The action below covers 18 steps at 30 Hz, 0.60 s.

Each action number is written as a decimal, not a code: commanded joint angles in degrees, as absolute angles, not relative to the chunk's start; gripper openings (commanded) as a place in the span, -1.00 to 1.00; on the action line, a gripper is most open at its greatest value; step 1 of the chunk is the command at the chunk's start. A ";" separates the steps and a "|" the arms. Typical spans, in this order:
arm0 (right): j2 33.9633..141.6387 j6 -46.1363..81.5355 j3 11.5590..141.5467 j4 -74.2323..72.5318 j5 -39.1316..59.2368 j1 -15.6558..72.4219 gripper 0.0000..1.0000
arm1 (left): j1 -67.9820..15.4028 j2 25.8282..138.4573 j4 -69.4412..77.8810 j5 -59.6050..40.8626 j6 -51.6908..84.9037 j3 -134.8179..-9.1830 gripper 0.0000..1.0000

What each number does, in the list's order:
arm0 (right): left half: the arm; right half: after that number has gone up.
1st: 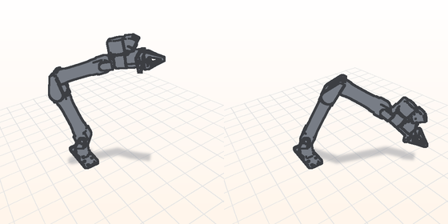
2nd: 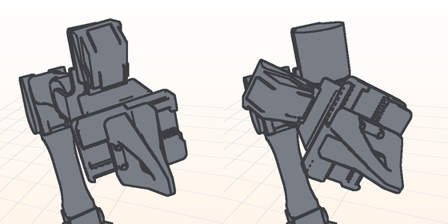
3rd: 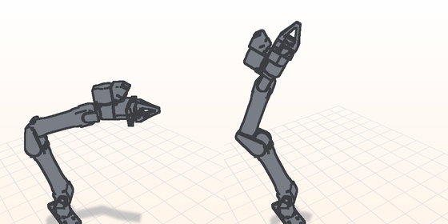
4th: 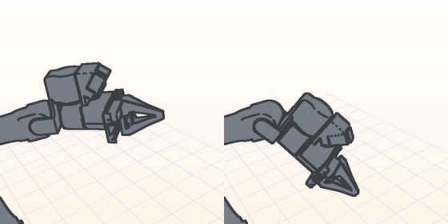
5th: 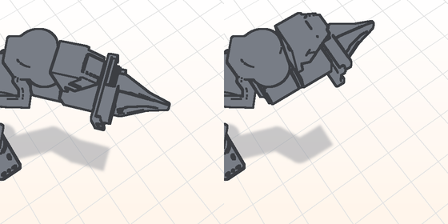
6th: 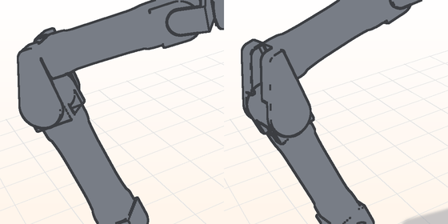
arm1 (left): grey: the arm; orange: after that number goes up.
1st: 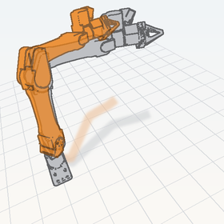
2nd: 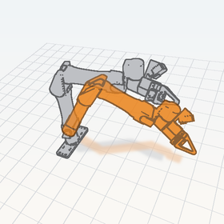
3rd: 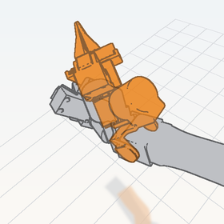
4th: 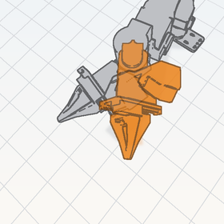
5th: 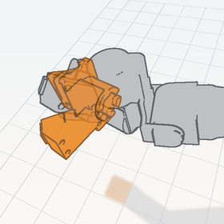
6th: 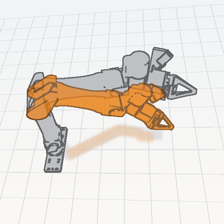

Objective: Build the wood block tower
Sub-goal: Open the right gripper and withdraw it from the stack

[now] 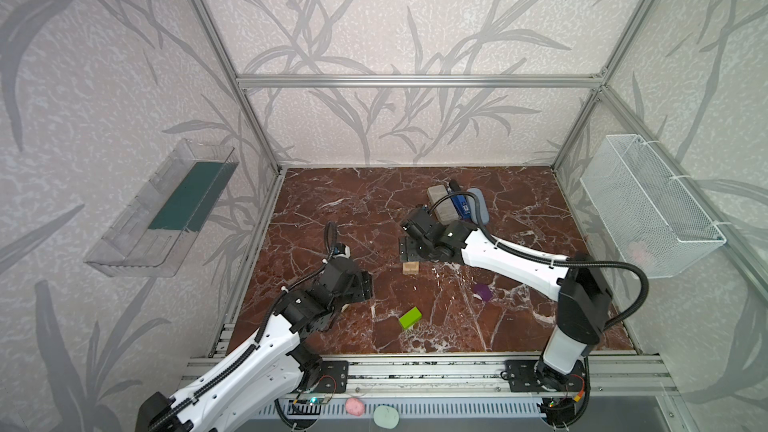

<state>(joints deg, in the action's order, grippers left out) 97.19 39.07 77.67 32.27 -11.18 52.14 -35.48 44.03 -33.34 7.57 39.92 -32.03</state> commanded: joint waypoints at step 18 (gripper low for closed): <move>75.38 9.34 39.23 -7.44 11.54 49.55 0.98 | -22.48 58.79 -34.88 -1.61 38.96 -35.30 0.93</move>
